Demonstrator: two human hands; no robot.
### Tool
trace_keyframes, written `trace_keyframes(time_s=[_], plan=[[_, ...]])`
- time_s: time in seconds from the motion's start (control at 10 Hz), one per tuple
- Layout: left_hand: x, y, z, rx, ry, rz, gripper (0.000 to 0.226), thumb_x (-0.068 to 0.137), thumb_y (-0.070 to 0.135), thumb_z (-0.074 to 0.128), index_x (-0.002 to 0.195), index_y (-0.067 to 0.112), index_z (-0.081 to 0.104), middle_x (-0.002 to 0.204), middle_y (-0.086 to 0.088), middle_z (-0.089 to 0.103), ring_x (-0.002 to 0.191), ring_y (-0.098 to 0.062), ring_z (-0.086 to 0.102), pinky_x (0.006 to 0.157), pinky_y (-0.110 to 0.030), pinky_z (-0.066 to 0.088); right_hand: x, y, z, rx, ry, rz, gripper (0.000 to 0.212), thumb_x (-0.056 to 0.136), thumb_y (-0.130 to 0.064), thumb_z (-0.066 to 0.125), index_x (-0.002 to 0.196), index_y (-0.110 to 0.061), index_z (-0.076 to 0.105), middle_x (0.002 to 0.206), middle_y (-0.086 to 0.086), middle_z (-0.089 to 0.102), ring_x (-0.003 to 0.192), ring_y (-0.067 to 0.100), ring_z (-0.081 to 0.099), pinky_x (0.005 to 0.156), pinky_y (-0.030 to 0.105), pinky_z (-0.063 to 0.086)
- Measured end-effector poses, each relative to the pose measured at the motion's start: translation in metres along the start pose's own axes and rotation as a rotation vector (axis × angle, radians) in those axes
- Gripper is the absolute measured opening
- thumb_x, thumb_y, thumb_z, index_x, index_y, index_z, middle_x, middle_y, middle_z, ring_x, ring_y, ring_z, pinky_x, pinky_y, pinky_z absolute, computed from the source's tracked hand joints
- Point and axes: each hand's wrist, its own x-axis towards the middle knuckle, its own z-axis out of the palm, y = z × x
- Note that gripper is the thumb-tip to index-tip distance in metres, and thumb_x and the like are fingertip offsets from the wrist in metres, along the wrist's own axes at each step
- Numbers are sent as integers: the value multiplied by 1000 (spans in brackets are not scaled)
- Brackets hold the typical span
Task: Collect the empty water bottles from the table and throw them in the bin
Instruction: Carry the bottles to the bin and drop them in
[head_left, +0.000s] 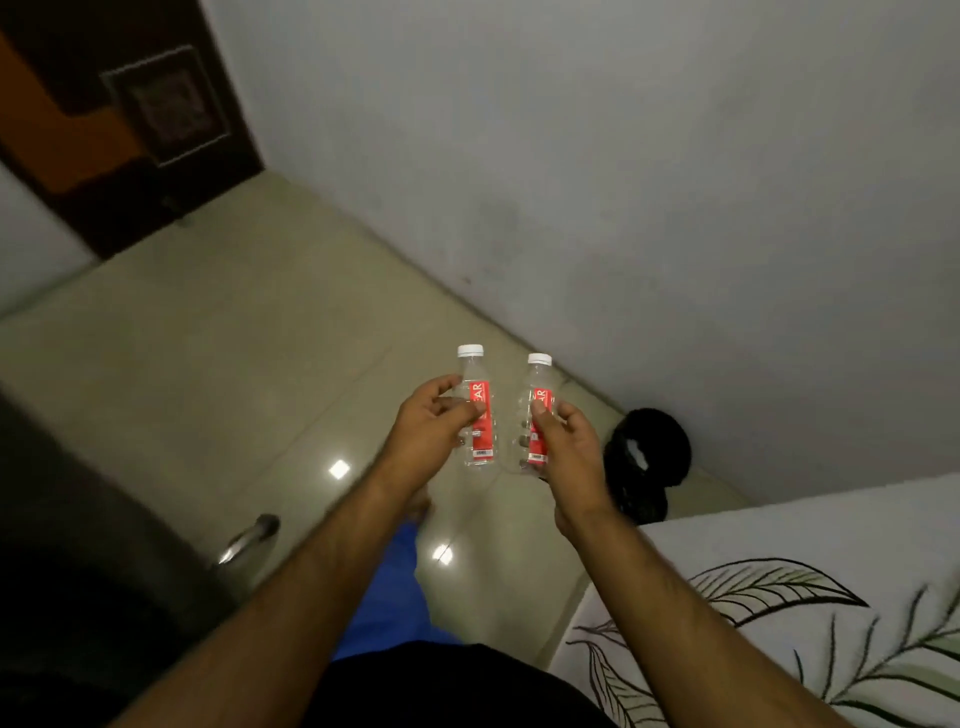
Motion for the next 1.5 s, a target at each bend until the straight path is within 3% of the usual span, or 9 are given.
trace_keyframes(time_s=[0.2, 0.4, 0.5, 0.7, 0.9, 1.1, 1.3, 1.4, 1.5], plan=[[124, 62, 87, 152, -458, 34, 41, 94, -1, 56, 129, 20, 59, 109, -2, 74, 100, -15, 71, 91, -32, 56, 85, -49, -60, 100, 258, -58, 34, 95, -22, 64, 128, -14, 65, 104, 3, 78, 88, 14, 76, 70, 25, 59], [222, 73, 218, 501, -843, -19, 46, 93, 6, 60, 135, 24, 57, 120, -13, 68, 114, -28, 65, 102, -46, 51, 147, -54, -143, 290, 542, 20, 34, 97, -30, 61, 129, -22, 63, 110, 6, 76, 98, 24, 74, 81, 42, 62], [246, 65, 271, 596, -878, -65, 52, 90, 11, 66, 139, 22, 51, 116, -10, 69, 111, -26, 66, 101, -50, 51, 167, -43, -181, 393, 656, 77, 33, 96, -32, 62, 128, -21, 64, 113, 9, 75, 100, 27, 74, 83, 48, 61], [292, 25, 406, 812, -972, -151, 28, 88, 14, 71, 116, 14, 65, 109, -9, 74, 103, -26, 70, 95, -49, 54, 213, -6, -280, 537, 784, 160, 31, 96, -30, 62, 125, -18, 65, 113, 10, 74, 102, 30, 72, 81, 45, 62], [356, -42, 504, 1008, -1056, -207, 13, 90, 9, 68, 99, 19, 68, 99, -5, 72, 96, -24, 68, 91, -40, 56, 283, 58, -329, 699, 969, 282, 19, 95, -22, 65, 112, -16, 69, 111, 13, 74, 97, 31, 72, 85, 45, 60], [459, -172, 578, 1184, -1180, -229, 15, 93, 6, 61, 107, 9, 68, 96, -8, 73, 80, -18, 71, 69, -28, 58, 390, 164, -368, 938, 1089, 396, 16, 91, -18, 63, 105, -9, 62, 87, 5, 69, 78, 22, 66, 64, 29, 56], [550, -323, 605, 1321, -1226, -206, 13, 96, 3, 55, 104, 1, 66, 100, -18, 67, 82, -30, 65, 83, -41, 55, 488, 293, -385, 933, 1208, 543, 23, 93, -10, 60, 116, -11, 62, 87, 2, 66, 66, 12, 62, 55, 25, 51], [584, -385, 605, 1449, -1256, -174, 12, 94, 9, 59, 99, 2, 68, 101, -18, 69, 88, -34, 66, 87, -46, 56, 523, 352, -383, 900, 1233, 607, 33, 93, -9, 59, 126, -8, 60, 91, 1, 64, 71, 12, 63, 58, 23, 52], [601, -410, 603, 1541, -1297, 26, 39, 90, 30, 64, 113, -2, 66, 112, -15, 70, 99, -31, 65, 88, -31, 54, 539, 376, -381, 843, 1311, 585, 40, 94, -10, 59, 134, -7, 55, 116, 11, 63, 103, 27, 63, 91, 38, 54]])
